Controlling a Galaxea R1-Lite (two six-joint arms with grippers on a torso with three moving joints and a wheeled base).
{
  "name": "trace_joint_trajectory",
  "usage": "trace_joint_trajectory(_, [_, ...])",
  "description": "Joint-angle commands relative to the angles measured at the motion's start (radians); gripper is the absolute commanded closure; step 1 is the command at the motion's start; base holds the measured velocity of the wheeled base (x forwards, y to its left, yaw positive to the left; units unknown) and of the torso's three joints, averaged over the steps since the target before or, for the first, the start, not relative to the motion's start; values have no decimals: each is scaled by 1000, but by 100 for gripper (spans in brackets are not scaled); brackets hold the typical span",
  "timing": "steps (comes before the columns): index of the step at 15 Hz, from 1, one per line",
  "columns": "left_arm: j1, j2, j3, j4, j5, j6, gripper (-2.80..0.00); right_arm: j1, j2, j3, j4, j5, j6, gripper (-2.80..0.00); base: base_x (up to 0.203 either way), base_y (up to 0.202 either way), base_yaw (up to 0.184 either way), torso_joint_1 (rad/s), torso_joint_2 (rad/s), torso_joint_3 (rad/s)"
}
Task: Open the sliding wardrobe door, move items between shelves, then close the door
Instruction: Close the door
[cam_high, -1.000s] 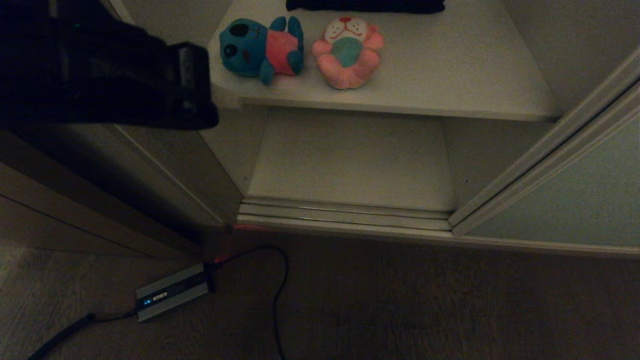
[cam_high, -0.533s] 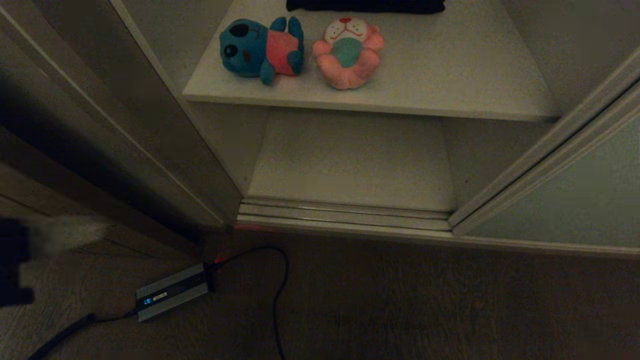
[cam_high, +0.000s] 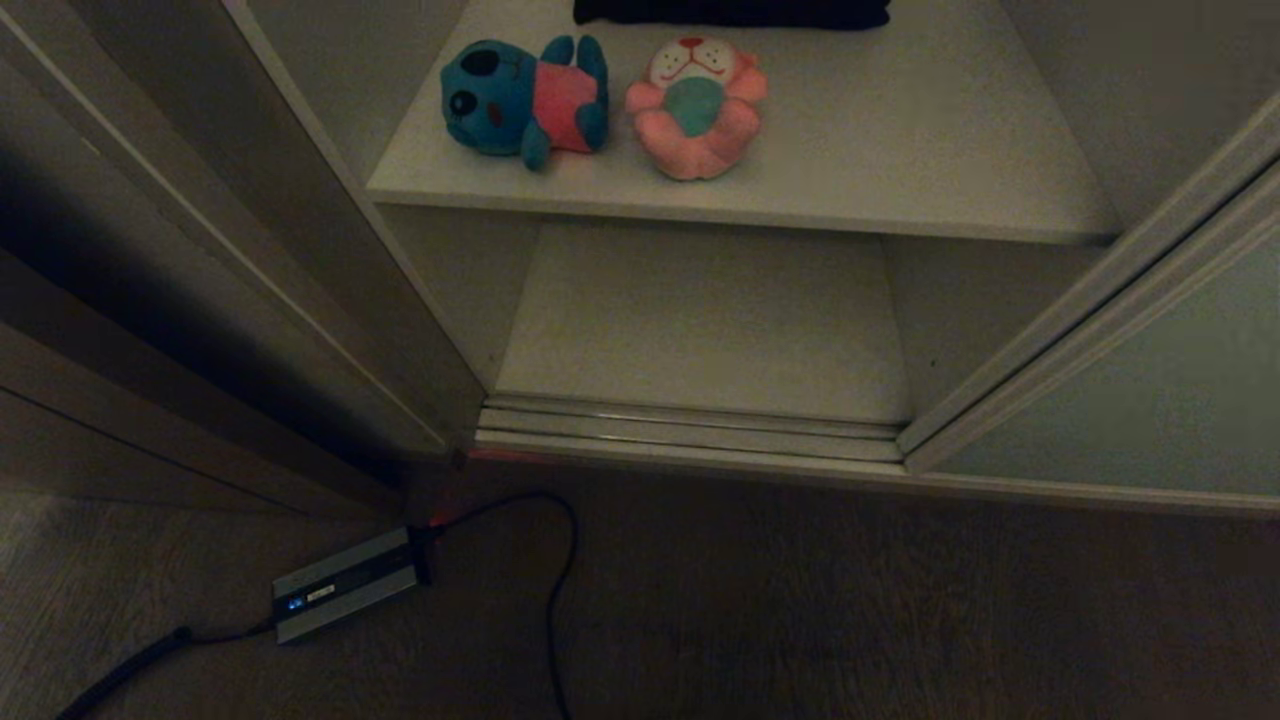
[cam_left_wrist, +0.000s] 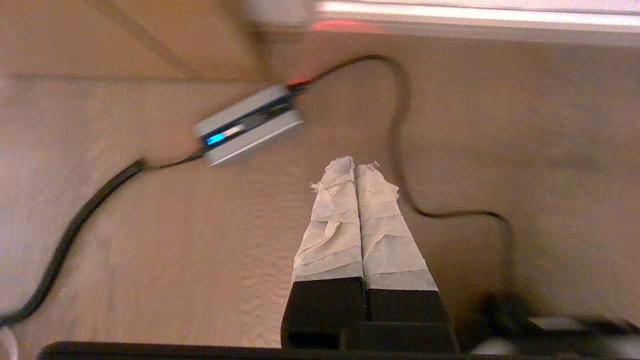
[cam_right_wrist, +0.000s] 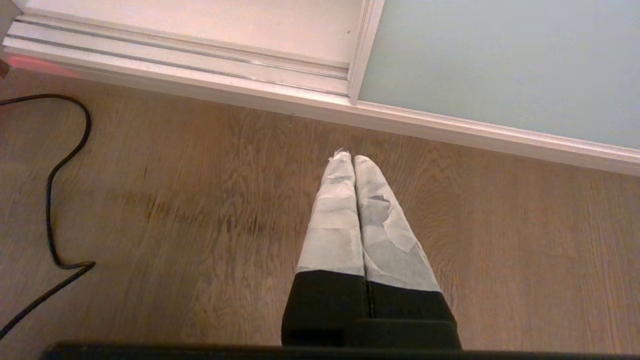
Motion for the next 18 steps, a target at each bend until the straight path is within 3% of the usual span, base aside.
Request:
trace_joint_trajectory(1, [19, -86, 130, -87, 26, 0, 0, 0, 1, 3, 0, 1, -1, 0, 0, 0, 0, 0, 0, 0])
trace_joint_trajectory(4, [-31, -160, 207, -116, 35, 75, 0, 0, 0, 3, 0, 1, -1, 0, 0, 0, 0, 0, 0, 0])
trace_joint_trajectory(6, [-37, -203, 268, -172, 87, 94, 0, 0, 1, 3, 0, 1, 0, 0, 0, 0, 0, 0, 0, 0])
trace_joint_trajectory(9, [-42, -363, 403, -239, 71, 136, 0, 0, 1, 3, 0, 1, -1, 0, 0, 0, 0, 0, 0, 0])
trace_joint_trajectory(10, [-43, -366, 435, -306, 62, 124, 0, 0, 1, 4, 0, 1, -1, 0, 0, 0, 0, 0, 0, 0])
trace_joint_trajectory(12, [-44, -363, 446, -322, 51, 114, 0, 0, 1, 3, 0, 1, -1, 0, 0, 0, 0, 0, 0, 0])
trace_joint_trajectory(15, [-44, -362, 489, -345, 31, 46, 0, 0, 1, 3, 0, 1, -1, 0, 0, 0, 0, 0, 0, 0])
trace_joint_trajectory(18, [-44, -363, 505, -401, 29, 37, 0, 0, 1, 3, 0, 1, -1, 0, 0, 0, 0, 2, -1, 12])
